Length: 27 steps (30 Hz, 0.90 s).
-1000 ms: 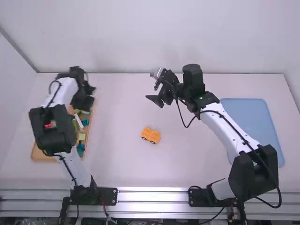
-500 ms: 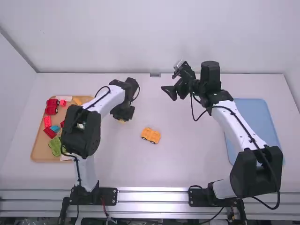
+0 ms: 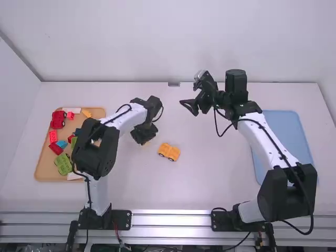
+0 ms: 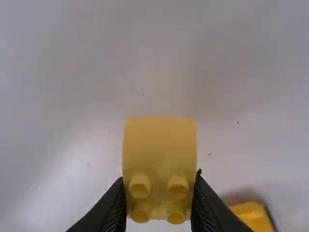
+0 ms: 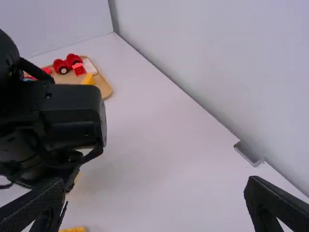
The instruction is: Assemble lego blocks to make yellow taxi
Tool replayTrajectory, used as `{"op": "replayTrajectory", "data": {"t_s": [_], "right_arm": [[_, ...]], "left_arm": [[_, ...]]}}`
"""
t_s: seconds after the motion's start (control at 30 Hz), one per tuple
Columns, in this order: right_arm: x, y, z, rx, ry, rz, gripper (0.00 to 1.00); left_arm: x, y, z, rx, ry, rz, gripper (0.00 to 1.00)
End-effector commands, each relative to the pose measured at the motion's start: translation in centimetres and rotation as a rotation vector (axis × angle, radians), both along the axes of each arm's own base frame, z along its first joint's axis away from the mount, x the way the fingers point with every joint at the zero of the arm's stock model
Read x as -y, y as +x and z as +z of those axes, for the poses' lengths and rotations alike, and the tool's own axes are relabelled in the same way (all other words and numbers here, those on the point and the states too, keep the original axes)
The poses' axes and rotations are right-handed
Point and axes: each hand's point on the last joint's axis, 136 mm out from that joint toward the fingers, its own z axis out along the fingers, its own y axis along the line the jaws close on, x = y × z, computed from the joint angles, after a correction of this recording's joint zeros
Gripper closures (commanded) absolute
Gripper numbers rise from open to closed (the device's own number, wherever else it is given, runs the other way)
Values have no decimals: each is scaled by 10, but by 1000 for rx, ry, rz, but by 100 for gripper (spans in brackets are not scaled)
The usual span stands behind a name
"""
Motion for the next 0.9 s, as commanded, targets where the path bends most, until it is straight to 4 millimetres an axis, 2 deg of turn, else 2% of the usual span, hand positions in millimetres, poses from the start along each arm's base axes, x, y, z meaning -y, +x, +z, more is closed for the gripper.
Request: {"op": "replayTrajectory", "data": {"t_s": [0.0,0.07,0.23,0.4,0.57,0.63,0.67,0.7,0.77,0.87], "right_arm": [[8,3,15,32,11,-12,1],[9,3,15,26,12,-15,1],[19,6,12,5,12,-40,1],[20,5,10,-3,9,-40,1],[18,4,10,-1,9,-36,1],[13,3,10,2,6,-25,1],[14,3,10,3,5,-27,1],[14,3,10,3,5,-27,1],[14,3,10,8,3,-22,1],[14,2,10,7,4,-21,1]], "left_arm": [[4,-10,-2,-4,-44,318,98],[9,-12,-7,-11,-73,385,98],[16,3,-20,62,-128,446,98],[12,-9,-23,25,-102,647,98],[10,-12,-23,16,-87,688,98],[10,-12,-23,18,-83,720,95],[10,-13,-23,17,-83,736,89],[10,-13,-23,18,-83,740,79],[11,-12,-23,18,-87,736,46],[11,-11,-23,21,-90,731,25]]}}
